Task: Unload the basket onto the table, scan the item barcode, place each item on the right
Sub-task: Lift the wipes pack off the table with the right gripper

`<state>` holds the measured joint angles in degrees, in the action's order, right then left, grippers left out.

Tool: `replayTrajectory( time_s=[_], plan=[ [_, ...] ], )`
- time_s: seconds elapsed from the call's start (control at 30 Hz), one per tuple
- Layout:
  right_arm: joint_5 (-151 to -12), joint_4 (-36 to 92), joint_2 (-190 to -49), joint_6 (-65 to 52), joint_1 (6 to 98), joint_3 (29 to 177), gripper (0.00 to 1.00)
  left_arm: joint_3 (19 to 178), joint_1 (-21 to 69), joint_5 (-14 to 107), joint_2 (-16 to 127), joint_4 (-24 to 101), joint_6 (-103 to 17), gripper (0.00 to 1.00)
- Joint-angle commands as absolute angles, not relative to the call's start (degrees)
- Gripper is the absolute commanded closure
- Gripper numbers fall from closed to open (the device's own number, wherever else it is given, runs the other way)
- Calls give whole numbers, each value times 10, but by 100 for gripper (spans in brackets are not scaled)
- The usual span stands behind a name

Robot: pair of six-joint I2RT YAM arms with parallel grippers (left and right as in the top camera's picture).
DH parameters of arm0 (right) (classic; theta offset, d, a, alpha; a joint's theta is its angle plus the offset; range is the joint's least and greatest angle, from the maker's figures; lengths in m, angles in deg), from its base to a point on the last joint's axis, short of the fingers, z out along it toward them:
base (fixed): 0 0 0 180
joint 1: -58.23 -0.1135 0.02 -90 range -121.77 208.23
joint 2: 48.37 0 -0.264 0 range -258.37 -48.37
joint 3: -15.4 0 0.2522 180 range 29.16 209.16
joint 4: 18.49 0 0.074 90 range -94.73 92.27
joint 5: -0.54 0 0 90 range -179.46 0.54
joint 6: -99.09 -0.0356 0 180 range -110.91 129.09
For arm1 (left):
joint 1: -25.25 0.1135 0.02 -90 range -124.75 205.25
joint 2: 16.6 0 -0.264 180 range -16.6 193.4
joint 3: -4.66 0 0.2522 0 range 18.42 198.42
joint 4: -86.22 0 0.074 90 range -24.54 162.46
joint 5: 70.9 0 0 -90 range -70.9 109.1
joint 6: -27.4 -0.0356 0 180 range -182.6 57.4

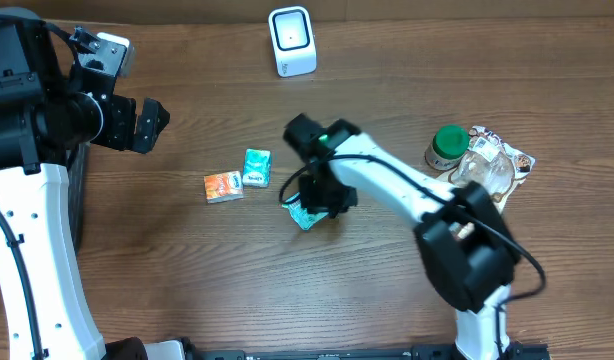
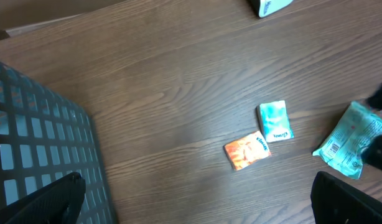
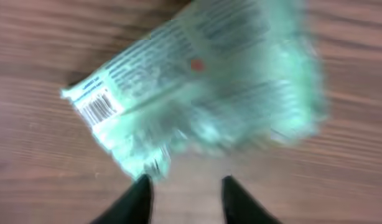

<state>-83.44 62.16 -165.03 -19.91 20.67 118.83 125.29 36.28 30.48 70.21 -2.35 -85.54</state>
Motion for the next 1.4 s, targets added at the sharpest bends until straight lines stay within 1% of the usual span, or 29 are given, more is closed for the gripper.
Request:
replayTrajectory(
  time_s=[0.0, 0.07, 0.1, 0.2, 0.27, 0.33, 0.57, 0.83, 1.1, 1.27, 1.37],
  plan=[
    [-832, 641, -1556, -139, 260, 1212, 47, 1263, 365, 307, 700, -23, -868, 0],
    [-821, 648, -1542, -98, 296, 1212, 35, 1263, 365, 307, 700, -23, -868, 0],
    [-795, 646, -1541, -56, 318, 1212, 31, 1263, 365, 307, 700, -23, -868, 0],
    [-686, 624, -1553, 71, 374, 1206, 27, 1263, 365, 307, 700, -23, -868, 0],
    [-628, 609, -1571, 113, 400, 1202, 27, 1263, 365, 307, 700, -23, -868, 0],
    [-602, 600, -1597, 126, 417, 1202, 26, 1263, 365, 307, 700, -23, -868, 0],
    [-567, 596, -1685, 167, 422, 1202, 25, 1263, 365, 307, 700, -23, -868, 0],
    [-552, 584, -1729, 173, 411, 1199, 24, 1263, 365, 307, 700, -23, -868, 0],
    [-550, 562, -1772, 164, 375, 1176, 26, 1263, 365, 307, 700, -23, -868, 0],
    [-537, 539, -1792, 144, 351, 1158, 36, 1263, 365, 307, 700, -23, -868, 0],
    [-535, 522, -1793, 131, 338, 1143, 47, 1263, 365, 307, 700, -23, -868, 0]
  ],
)
